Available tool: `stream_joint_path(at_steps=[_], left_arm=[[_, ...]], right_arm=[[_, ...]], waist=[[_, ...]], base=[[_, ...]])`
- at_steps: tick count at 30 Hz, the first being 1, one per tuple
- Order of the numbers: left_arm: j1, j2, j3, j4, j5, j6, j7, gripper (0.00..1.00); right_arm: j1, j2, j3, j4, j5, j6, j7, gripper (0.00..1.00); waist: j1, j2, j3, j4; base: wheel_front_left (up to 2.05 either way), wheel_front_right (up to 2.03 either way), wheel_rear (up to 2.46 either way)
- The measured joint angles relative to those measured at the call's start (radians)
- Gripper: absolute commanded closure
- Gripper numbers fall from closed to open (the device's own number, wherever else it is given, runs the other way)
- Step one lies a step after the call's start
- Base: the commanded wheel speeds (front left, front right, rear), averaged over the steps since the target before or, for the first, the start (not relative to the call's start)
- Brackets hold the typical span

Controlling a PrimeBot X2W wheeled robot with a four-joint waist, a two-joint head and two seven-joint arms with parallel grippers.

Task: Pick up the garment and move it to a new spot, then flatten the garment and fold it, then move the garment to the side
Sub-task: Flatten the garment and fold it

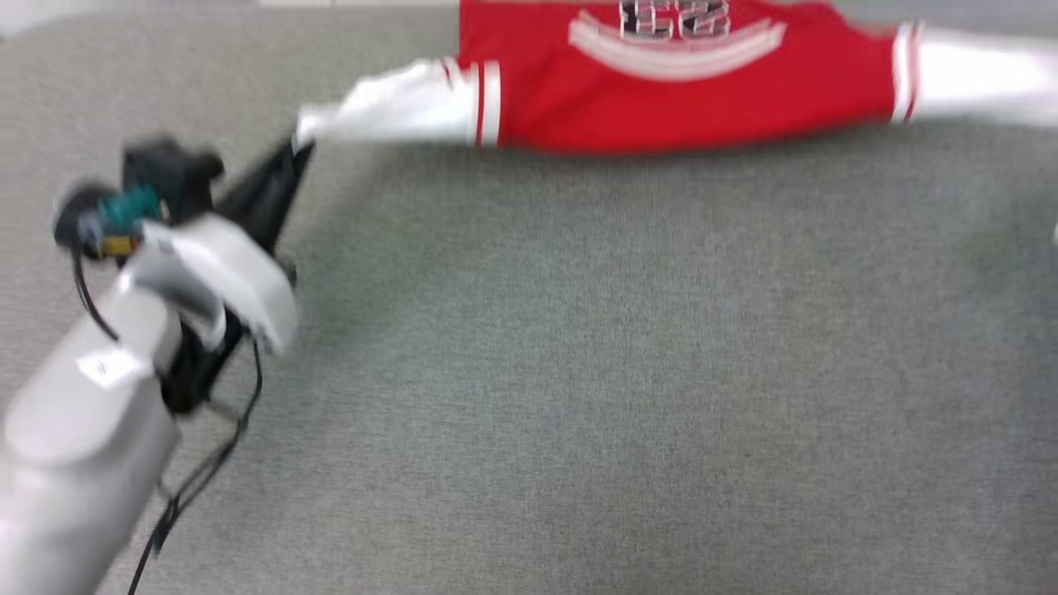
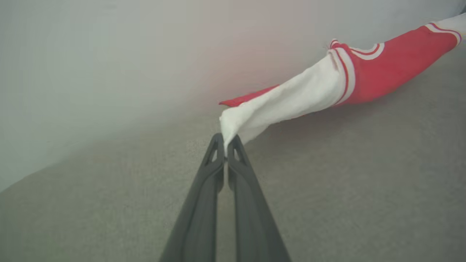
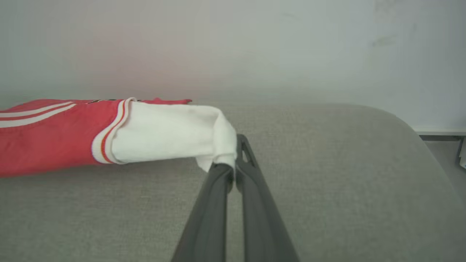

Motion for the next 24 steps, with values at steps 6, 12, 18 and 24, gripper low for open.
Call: stream_joint_path(at_steps=[6,12,18,24], left_arm=[[0.225,0.059,-0.031,-0.13,-0.039,0.042,0.04,1.0],[0.407,0.11,-0.056,-0.239,-0.083,0.086,0.084,1.0],[0.542,0.154,-0.068,-0.315,-0.119,0.132,0.104,1.0],[0.661,0.207,-0.07,-0.405,-0.161,0.172,0.118,1.0]], right_arm=[[0.278,-0.044,-0.002,-0.163,0.127,0.0,0.066,1.0],[0.496,-0.072,-0.03,-0.305,0.179,0.0,0.136,1.0],[0.663,-0.072,-0.084,-0.397,0.193,0.0,0.206,1.0],[0.811,-0.074,-0.143,-0.486,0.215,0.0,0.289,1.0]], waist=[[-0.0001,0.0,-0.091,0.006],[-0.0001,0.0,-0.157,0.001],[-0.0001,0.0,-0.21,-0.01],[0.0,0.0,-0.258,-0.016]], base=[[0.0,0.0,0.0],[0.0,0.0,0.0],[0.0,0.0,0.0],[0.0,0.0,0.0]])
